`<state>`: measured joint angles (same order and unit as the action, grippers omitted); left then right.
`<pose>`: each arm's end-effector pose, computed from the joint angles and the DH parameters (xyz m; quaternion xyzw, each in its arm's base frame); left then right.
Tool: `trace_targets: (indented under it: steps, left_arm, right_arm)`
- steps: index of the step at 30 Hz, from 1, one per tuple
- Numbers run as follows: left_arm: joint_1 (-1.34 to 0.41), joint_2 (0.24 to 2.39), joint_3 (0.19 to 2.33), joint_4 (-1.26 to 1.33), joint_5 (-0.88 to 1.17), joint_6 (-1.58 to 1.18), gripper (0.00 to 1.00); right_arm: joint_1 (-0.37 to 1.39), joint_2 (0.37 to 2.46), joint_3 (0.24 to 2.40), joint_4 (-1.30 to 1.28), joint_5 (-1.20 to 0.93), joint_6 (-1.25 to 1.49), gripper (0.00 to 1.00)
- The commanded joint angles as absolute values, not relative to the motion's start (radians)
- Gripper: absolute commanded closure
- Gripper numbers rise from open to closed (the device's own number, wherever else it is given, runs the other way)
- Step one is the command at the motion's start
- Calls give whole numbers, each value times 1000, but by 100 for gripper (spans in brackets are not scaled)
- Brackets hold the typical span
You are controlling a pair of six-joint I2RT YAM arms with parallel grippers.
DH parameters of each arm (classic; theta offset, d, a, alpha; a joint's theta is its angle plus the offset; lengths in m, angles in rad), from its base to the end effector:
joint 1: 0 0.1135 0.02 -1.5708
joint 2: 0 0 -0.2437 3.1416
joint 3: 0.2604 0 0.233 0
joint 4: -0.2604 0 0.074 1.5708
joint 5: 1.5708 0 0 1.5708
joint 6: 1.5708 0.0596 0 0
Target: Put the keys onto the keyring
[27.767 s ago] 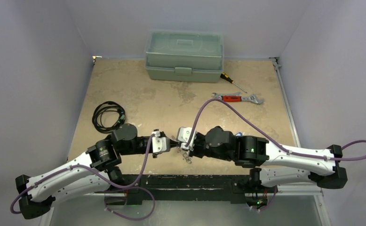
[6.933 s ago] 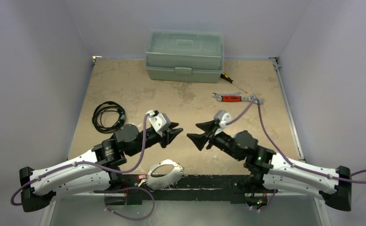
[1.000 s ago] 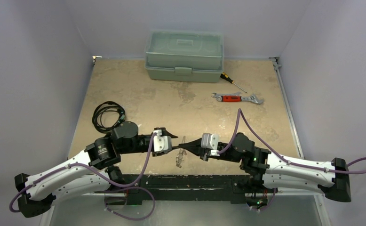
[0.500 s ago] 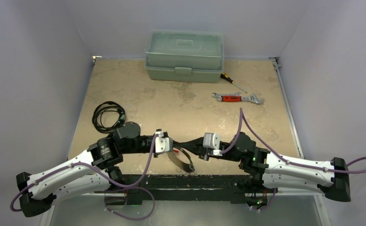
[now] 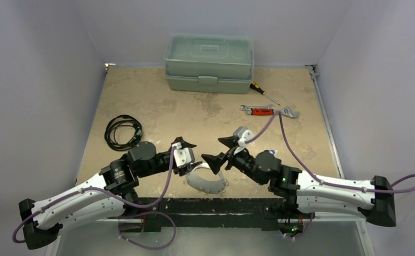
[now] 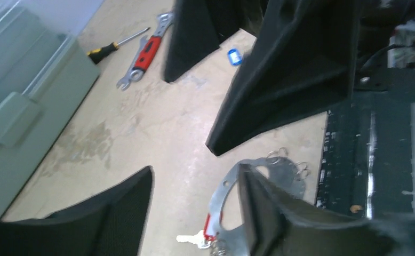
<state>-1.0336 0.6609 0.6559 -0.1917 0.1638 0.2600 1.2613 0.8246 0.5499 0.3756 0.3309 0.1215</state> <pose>0.0854 -0.1625 0.2960 0.5058 0.5836 -0.2970 0.5616 0.0846 0.2010 0.3022 -0.2540 0.6228 0.3815 0.6341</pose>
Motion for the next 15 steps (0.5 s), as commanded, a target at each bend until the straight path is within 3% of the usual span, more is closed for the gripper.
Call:
trace_targets:
  steps: [1, 4, 9, 15]
  left_arm:
    - [-1020, 670, 629, -128, -11, 193, 33]
    - [-1019, 686, 609, -118, -103, 180, 23]
    - [-1019, 758, 600, -117, -91, 151, 22]
    - [-1019, 880, 648, -158, -10, 128, 26]
  right_arm:
    - [1253, 937, 604, -12, 622, 549, 2]
    - [1239, 1032, 620, -182, 561, 701, 1]
    - [1230, 1110, 588, -308, 470, 882, 2]
    - [1230, 1008, 505, -307, 447, 993, 10]
